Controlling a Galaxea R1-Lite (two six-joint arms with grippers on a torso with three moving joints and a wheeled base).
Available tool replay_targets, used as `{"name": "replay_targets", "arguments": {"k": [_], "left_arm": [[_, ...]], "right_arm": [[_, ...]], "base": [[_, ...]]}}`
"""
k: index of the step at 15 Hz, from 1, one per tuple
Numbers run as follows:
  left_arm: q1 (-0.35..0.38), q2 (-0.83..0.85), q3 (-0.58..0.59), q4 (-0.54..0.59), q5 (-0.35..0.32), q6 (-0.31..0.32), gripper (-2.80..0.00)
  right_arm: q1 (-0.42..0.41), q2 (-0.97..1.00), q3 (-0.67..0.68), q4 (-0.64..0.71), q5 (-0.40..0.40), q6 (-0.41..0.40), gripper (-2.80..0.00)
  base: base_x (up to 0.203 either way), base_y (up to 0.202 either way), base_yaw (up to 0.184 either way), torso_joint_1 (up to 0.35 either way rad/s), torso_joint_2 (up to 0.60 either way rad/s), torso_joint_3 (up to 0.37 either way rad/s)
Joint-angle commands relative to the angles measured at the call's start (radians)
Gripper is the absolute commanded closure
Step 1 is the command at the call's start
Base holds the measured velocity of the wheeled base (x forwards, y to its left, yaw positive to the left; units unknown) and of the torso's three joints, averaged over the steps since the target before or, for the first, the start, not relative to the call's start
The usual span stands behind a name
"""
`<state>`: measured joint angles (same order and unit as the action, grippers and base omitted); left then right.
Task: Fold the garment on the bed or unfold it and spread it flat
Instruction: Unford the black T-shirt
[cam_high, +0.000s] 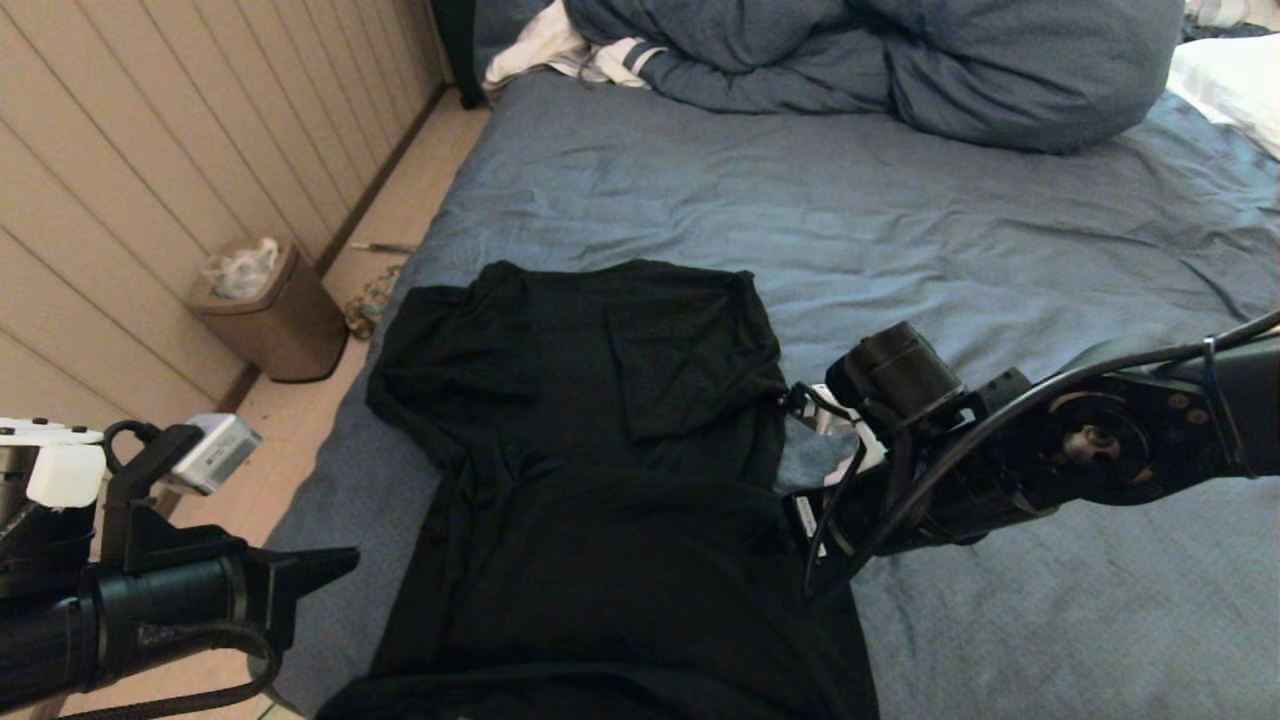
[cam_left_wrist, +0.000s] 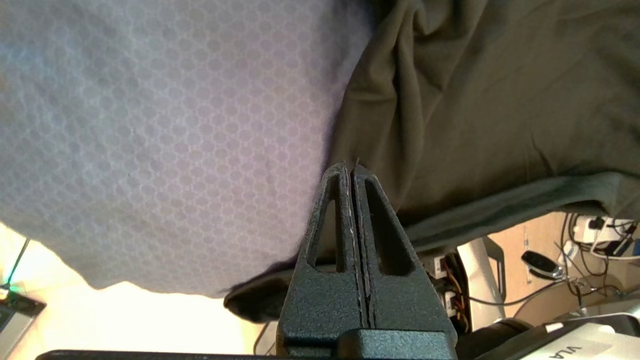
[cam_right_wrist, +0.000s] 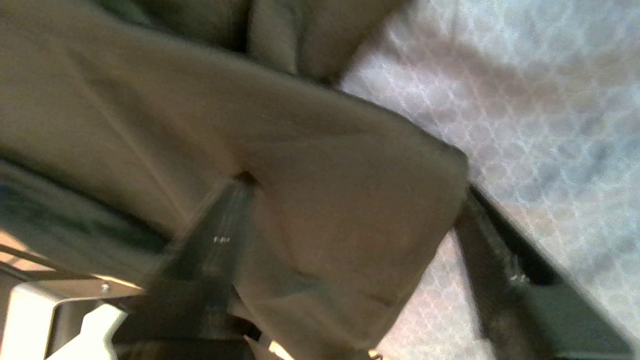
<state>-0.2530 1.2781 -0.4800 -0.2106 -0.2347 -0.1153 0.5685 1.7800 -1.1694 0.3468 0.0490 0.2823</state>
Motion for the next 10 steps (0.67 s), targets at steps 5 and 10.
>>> {"name": "replay_targets", "arguments": {"k": [5, 10], "left_arm": [[-0.001, 0.012, -0.005, -0.003, -0.003, -0.001, 0.0], [-0.001, 0.049, -0.024, -0.024, -0.002, 0.0, 0.0]], "right_arm": [[0.003, -0.049, 0.044, 0.007, -0.001, 0.003, 0.0], [0.011, -0.264, 0.215, 0.013, 0.0, 0.016, 0.0]], "base": [[0.0, 0.0, 0.0, 0.0, 0.0, 0.0], [0.0, 0.0, 0.0, 0.0, 0.0, 0.0]]}}
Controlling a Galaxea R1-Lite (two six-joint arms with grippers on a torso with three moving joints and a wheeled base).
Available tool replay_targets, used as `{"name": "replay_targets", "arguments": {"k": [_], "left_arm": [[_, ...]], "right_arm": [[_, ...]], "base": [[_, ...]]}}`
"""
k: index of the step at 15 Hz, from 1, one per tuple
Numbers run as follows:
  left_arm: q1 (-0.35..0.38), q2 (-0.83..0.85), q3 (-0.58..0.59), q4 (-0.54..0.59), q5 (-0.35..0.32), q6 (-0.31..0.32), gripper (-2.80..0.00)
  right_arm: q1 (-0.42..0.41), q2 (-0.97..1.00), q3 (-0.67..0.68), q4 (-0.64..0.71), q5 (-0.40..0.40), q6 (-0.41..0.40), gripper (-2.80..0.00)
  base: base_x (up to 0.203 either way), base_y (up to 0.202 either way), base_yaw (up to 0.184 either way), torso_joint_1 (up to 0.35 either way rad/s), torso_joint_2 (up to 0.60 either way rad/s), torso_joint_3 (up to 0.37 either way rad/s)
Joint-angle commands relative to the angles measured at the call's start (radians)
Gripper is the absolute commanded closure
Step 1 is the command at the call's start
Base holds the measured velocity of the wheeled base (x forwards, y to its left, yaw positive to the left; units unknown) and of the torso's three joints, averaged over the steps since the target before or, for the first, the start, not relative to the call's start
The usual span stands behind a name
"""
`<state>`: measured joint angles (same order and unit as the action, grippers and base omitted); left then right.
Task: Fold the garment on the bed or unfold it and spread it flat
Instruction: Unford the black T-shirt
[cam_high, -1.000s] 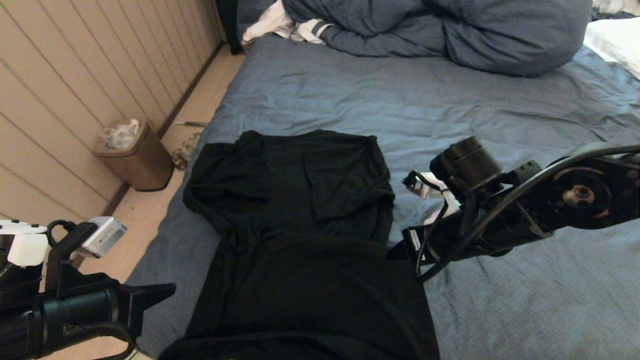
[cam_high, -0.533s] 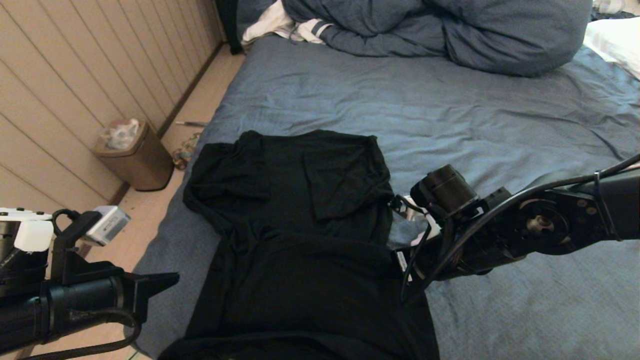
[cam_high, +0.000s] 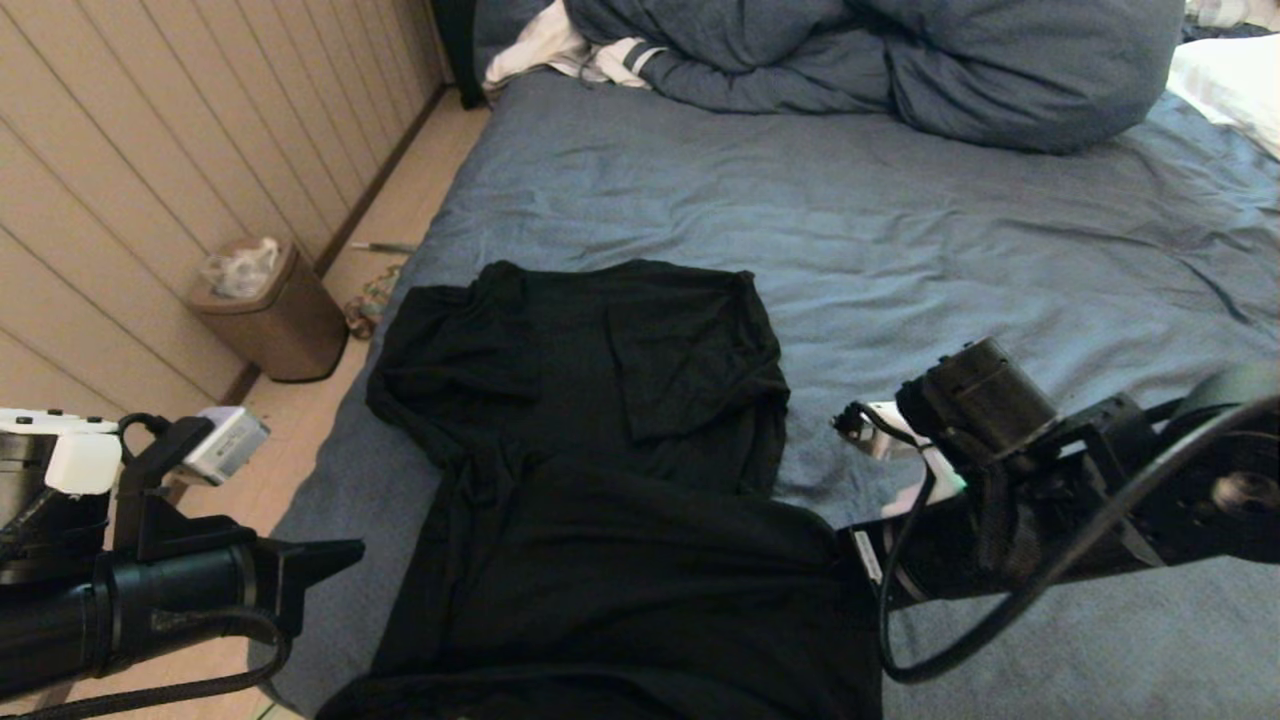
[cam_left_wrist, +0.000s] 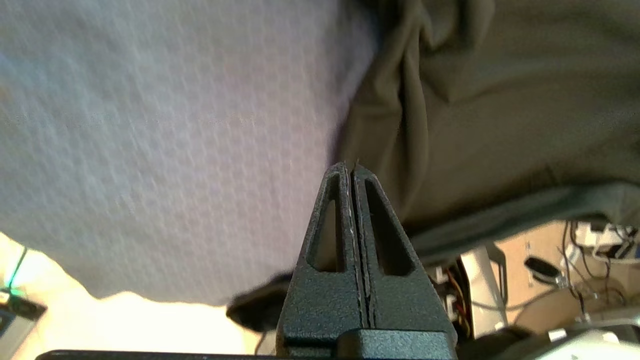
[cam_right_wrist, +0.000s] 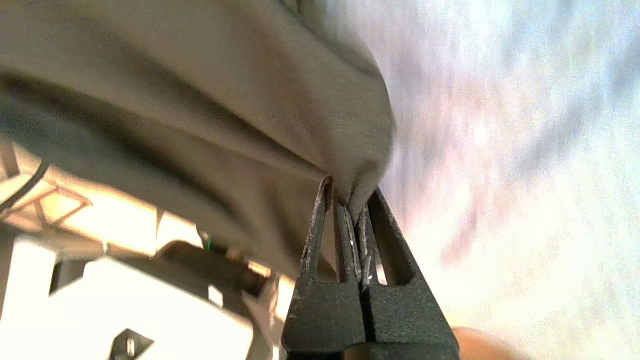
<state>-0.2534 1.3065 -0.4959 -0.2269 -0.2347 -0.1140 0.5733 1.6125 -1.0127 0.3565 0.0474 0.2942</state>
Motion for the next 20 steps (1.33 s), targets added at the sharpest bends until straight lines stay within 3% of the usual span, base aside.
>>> {"name": "replay_targets", "arguments": {"k": [1, 10, 14, 15, 20], "left_arm": [[-0.001, 0.023, -0.014, -0.017, -0.003, 0.0, 0.0], [-0.003, 0.022, -0.024, -0.022, 0.002, 0.001, 0.0], [-0.003, 0.026, -0.026, -0.022, -0.002, 0.001, 0.0], [-0.003, 0.027, -0.026, -0.022, 0.0, 0.001, 0.0], [0.016, 0.021, -0.046, -0.014, 0.018, -0.01, 0.0]], "right_arm": [[0.016, -0.132, 0.104, 0.004, 0.001, 0.008, 0.0], [0.201, -0.165, 0.333, 0.044, 0.008, 0.02, 0.0], [0.185, -0.136, 0.312, 0.032, 0.004, 0.027, 0.0], [0.163, -0.135, 0.302, 0.029, 0.003, 0.027, -2.8], [0.041, -0.212, 0.197, 0.008, 0.006, 0.008, -2.8]], "base": [[0.0, 0.0, 0.0, 0.0, 0.0, 0.0], [0.0, 0.0, 0.0, 0.0, 0.0, 0.0], [0.0, 0.0, 0.0, 0.0, 0.0, 0.0], [0.0, 0.0, 0.0, 0.0, 0.0, 0.0], [0.0, 0.0, 0.0, 0.0, 0.0, 0.0]]}}
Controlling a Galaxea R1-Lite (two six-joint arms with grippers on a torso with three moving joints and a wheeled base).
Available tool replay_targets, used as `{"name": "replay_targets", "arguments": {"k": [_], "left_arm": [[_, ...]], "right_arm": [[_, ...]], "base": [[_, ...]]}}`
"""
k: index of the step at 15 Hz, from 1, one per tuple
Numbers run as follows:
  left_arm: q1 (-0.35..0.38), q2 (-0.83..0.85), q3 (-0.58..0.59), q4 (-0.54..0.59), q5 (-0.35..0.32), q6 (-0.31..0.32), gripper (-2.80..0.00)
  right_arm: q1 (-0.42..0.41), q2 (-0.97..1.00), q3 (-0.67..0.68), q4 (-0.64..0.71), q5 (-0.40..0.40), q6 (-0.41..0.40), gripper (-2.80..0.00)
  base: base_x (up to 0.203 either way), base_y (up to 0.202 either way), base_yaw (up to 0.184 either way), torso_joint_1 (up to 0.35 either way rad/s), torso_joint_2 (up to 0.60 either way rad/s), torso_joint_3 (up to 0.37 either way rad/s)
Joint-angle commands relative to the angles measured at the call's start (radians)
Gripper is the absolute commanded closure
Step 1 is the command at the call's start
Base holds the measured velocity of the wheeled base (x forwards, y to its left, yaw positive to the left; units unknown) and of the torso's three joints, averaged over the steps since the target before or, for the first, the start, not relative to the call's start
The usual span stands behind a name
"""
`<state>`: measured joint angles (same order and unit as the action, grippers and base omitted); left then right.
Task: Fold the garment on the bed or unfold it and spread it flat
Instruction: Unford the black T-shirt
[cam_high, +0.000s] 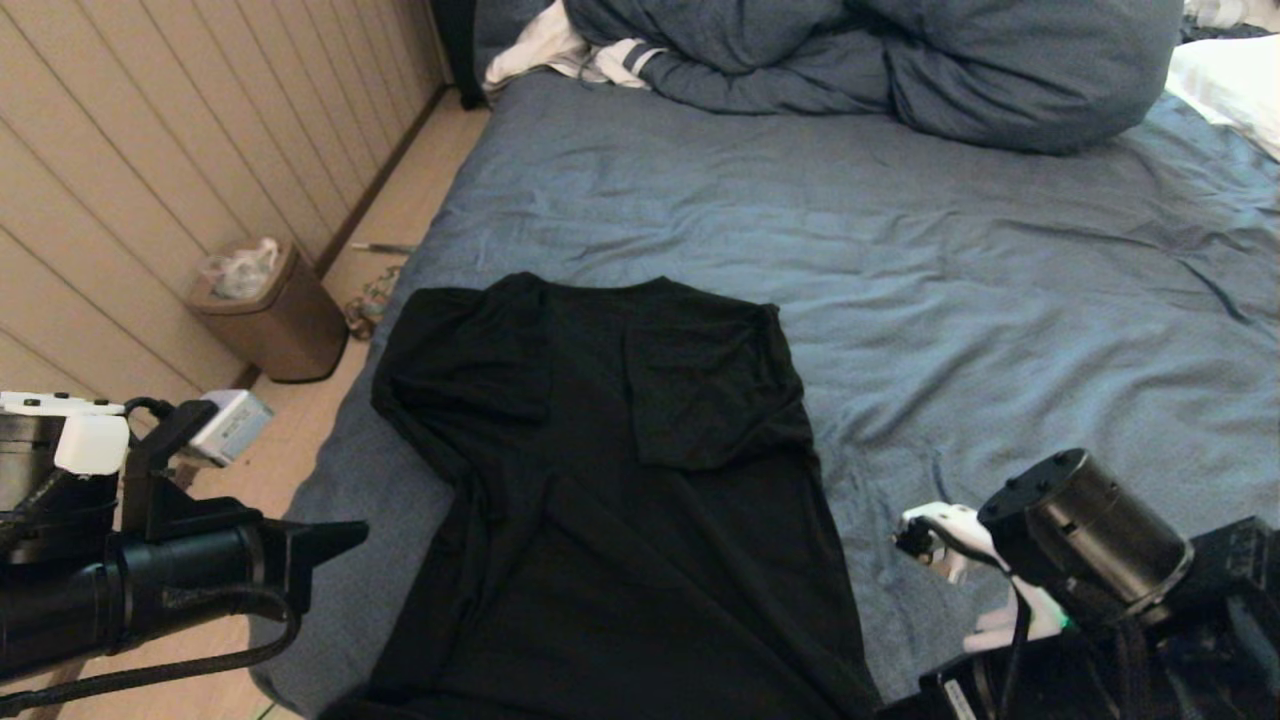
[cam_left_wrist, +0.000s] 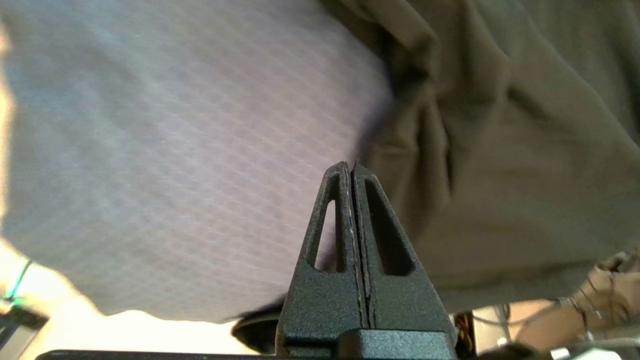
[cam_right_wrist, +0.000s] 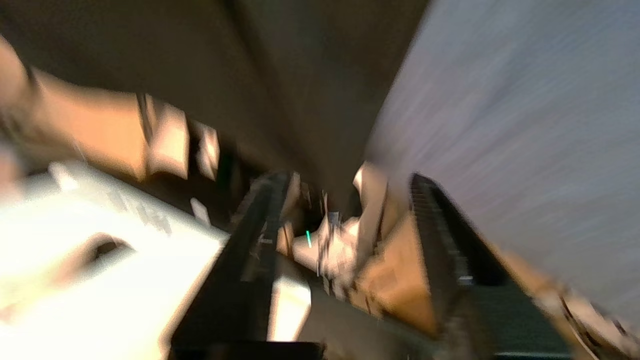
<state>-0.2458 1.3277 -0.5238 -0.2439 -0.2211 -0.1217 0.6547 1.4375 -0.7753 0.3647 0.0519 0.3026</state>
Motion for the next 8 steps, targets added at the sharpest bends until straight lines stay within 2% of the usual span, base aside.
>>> {"name": "replay_targets", "arguments": {"k": [1, 3, 5, 7, 8], "left_arm": [[0.011, -0.007, -0.035, 0.029, 0.016, -0.011, 0.0], [0.014, -0.022, 0.0, 0.051, 0.017, -0.017, 0.0], [0.024, -0.023, 0.086, 0.041, 0.012, -0.018, 0.0], [0.026, -0.007, 0.174, -0.024, -0.006, -0.016, 0.0], [0.026, 0.008, 0.204, -0.086, -0.047, -0.015, 0.0]], "right_arm": [[-0.074, -0.046, -0.092, 0.004, 0.006, -0.005, -2.8], [-0.135, -0.04, -0.207, 0.017, 0.016, -0.005, -2.8], [-0.183, 0.028, -0.338, 0.058, 0.019, 0.0, -2.8], [-0.22, 0.128, -0.454, 0.112, 0.019, 0.015, -2.8], [-0.239, 0.174, -0.486, 0.126, 0.016, 0.022, -2.8]], "base": [[0.0, 0.0, 0.0, 0.0, 0.0, 0.0], [0.0, 0.0, 0.0, 0.0, 0.0, 0.0], [0.0, 0.0, 0.0, 0.0, 0.0, 0.0], [0.0, 0.0, 0.0, 0.0, 0.0, 0.0], [0.0, 0.0, 0.0, 0.0, 0.0, 0.0]]}}
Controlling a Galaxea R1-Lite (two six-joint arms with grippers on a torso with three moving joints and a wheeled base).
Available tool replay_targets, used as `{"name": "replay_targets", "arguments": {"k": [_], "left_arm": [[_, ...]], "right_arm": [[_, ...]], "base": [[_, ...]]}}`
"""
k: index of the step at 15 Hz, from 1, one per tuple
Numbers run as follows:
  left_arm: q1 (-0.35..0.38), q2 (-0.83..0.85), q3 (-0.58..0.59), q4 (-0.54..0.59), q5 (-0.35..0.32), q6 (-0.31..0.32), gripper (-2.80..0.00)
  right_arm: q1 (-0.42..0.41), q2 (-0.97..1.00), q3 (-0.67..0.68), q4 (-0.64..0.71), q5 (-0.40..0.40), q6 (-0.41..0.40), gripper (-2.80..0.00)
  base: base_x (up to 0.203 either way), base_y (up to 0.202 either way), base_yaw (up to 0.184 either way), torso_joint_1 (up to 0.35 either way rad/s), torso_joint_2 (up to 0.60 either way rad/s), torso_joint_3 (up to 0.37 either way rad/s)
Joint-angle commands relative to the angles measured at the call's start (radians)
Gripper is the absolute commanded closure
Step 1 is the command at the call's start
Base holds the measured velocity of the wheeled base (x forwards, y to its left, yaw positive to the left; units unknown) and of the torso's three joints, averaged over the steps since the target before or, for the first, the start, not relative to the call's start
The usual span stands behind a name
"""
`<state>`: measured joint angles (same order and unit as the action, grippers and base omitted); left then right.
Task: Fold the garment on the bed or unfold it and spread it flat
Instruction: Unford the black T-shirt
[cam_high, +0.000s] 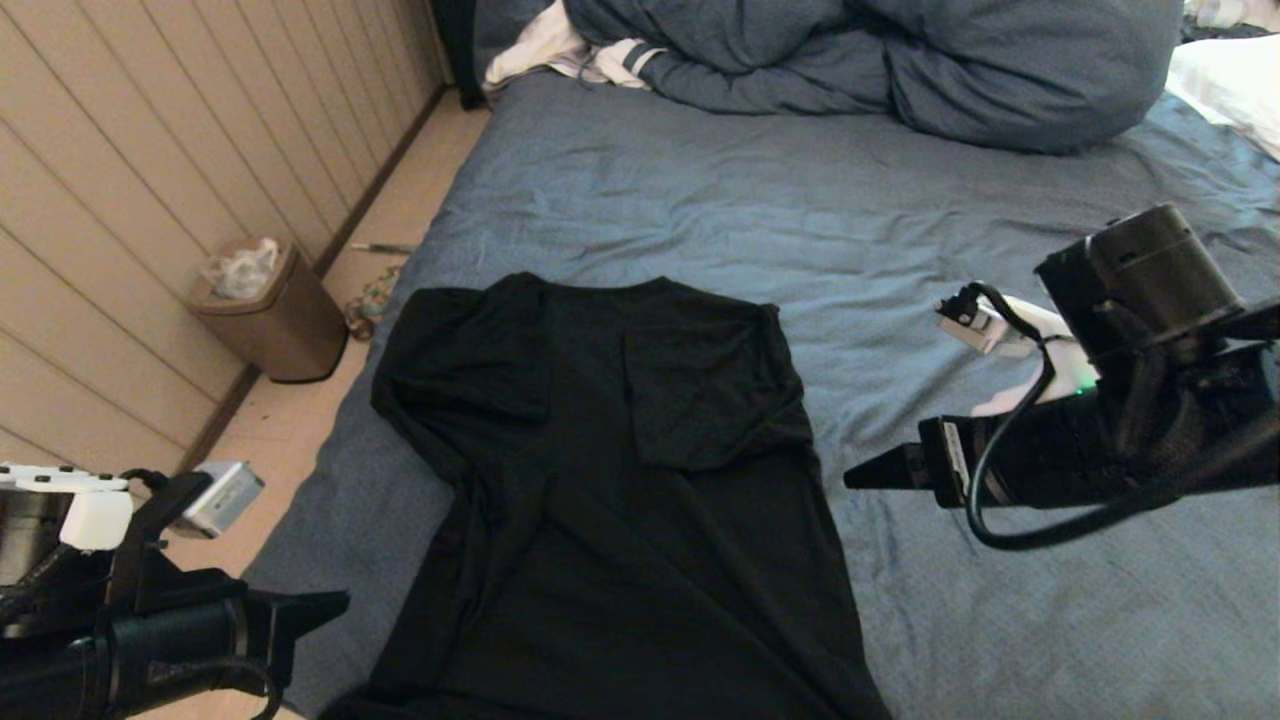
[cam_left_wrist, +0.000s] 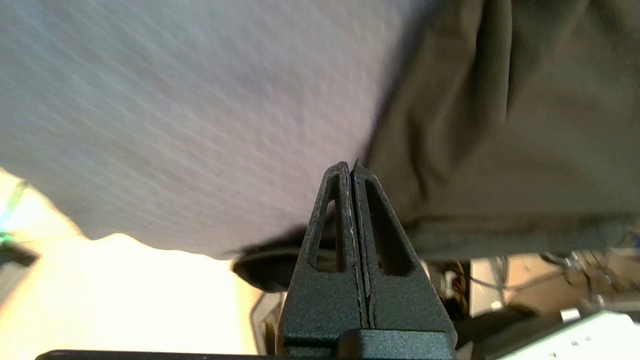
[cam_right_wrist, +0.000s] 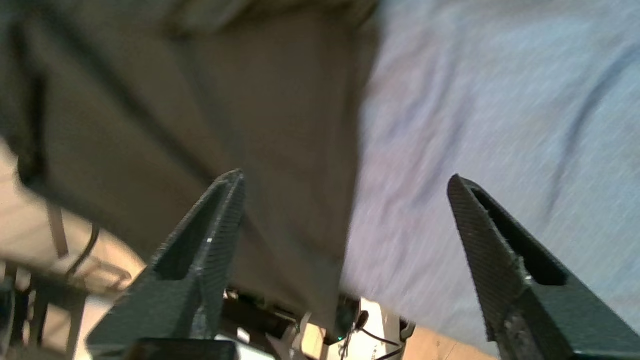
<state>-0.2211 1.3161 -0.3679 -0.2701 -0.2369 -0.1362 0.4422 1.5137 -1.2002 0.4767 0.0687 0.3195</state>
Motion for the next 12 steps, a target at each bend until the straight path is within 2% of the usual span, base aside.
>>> {"name": "replay_targets", "arguments": {"k": [1, 2, 5, 6, 10, 12], "left_arm": [[0.0, 0.039, 0.058, -0.103, -0.087, -0.001, 0.0], [0.0, 0.062, 0.06, -0.123, -0.127, -0.001, 0.0], [0.0, 0.109, 0.08, -0.17, -0.168, -0.002, 0.0], [0.0, 0.114, 0.099, -0.203, -0.173, 0.002, -2.8], [-0.022, 0.033, 0.112, -0.243, -0.181, 0.003, -2.8], [-0.116, -0.007, 0.113, -0.218, -0.169, 0.001, -2.8]], "right_arm": [[-0.049, 0.141, -0.091, 0.023, -0.002, 0.008, -2.8], [-0.07, 0.172, -0.13, 0.034, -0.003, 0.009, -2.8], [-0.082, 0.194, -0.17, 0.076, -0.006, -0.008, -2.8], [-0.083, 0.197, -0.17, 0.076, -0.006, -0.014, -2.8], [-0.099, 0.227, -0.164, 0.076, -0.006, -0.014, -2.8], [-0.118, 0.255, -0.175, 0.074, -0.007, -0.02, -2.8]], "base": [[0.0, 0.0, 0.0, 0.0, 0.0, 0.0], [0.0, 0.0, 0.0, 0.0, 0.0, 0.0], [0.0, 0.0, 0.0, 0.0, 0.0, 0.0], [0.0, 0.0, 0.0, 0.0, 0.0, 0.0], [0.0, 0.0, 0.0, 0.0, 0.0, 0.0], [0.0, 0.0, 0.0, 0.0, 0.0, 0.0]]}}
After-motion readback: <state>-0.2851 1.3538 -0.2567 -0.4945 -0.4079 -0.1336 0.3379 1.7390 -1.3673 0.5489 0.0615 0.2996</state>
